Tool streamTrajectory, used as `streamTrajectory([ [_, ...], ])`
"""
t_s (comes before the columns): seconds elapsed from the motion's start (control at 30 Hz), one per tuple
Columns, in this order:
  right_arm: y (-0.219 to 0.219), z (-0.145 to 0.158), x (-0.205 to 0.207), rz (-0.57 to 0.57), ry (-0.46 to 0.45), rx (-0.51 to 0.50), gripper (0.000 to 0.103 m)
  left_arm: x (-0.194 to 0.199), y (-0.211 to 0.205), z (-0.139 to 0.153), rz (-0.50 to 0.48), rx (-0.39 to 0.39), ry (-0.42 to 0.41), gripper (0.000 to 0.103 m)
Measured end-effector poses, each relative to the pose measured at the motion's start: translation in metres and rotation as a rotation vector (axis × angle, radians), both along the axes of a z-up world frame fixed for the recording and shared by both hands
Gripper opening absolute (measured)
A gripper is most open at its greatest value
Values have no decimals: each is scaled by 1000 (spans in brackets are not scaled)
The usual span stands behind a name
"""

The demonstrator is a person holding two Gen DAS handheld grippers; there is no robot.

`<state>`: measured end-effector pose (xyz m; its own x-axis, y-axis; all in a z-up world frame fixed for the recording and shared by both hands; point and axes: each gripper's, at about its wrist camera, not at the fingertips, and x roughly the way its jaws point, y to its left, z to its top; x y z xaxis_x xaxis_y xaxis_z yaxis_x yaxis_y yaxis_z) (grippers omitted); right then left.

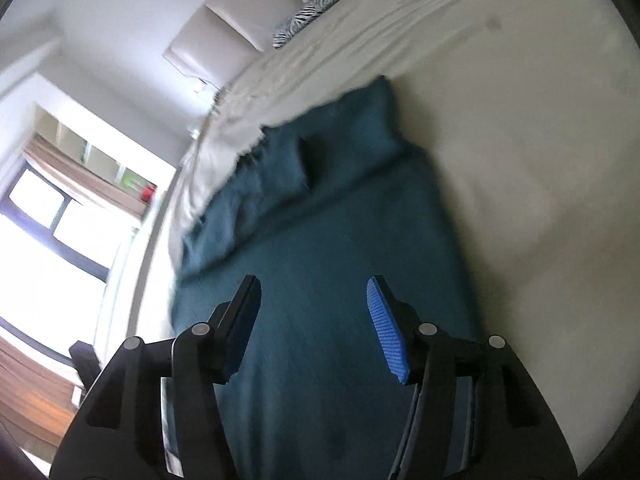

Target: Fold small clothes

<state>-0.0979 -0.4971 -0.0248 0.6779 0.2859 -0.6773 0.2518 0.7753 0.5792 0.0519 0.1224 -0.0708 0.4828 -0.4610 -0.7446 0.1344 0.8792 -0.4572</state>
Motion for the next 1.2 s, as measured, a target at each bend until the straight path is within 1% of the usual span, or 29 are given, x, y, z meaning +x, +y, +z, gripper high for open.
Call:
streamTrajectory([
  [0.03, -2, 0, -19, -6, 11, -13, 54, -10, 1, -4, -7, -13, 22, 75],
  [0.1, -3, -4, -44, -21, 43, -31, 54, -32, 3, -13, -12, -24, 65, 75],
  [0.23, -13, -14, -88, -72, 81, -62, 54, -61, 6, -19, -22, -25, 77, 76],
  [0.37, -20, -35, -112, -86, 149, -38, 54, -68, 10, -22, -18, -67, 112, 76],
  [0.47, -15, -41, -121, -67, 143, -49, 54, -74, 8, -23, -40, -50, 123, 75],
  [0.57, -17, -41, -130, -60, 149, -40, 54, -78, 9, -23, -44, -54, 136, 75],
  [0.6, -12, -42, -119, -59, 155, -36, 54, -79, 8, -23, -50, -52, 145, 75],
  [0.73, -8, -40, -117, -41, 184, -42, 54, -83, 2, -25, -81, -27, 164, 74],
  [0.83, -9, -41, -121, -52, 199, -22, 54, -81, -2, -25, -94, -7, 167, 74],
  [0.9, -11, -41, -123, -71, 211, -7, 54, -80, -4, -26, -97, 8, 170, 72],
  [0.97, -13, -43, -126, -77, 220, 8, 53, -79, -5, -26, -94, 40, 174, 64],
  [1.0, -13, -43, -126, -70, 229, 10, 53, -79, -5, -26, -94, 47, 175, 62],
  [1.07, -13, -45, -125, -54, 240, 9, 52, -79, -4, -26, -93, 57, 178, 50],
  [1.1, -13, -46, -124, -48, 245, 10, 52, -79, -2, -27, -86, 61, 182, 46],
  [1.13, -13, -47, -123, -46, 249, 14, 52, -80, 0, -27, -78, 63, 184, 38],
  [1.17, -13, -47, -123, -43, 249, 18, 52, -80, 3, -28, -72, 59, 189, 27],
  [1.2, -12, -47, -121, -34, 250, 26, 50, -81, 5, -29, -74, 47, 196, 23],
])
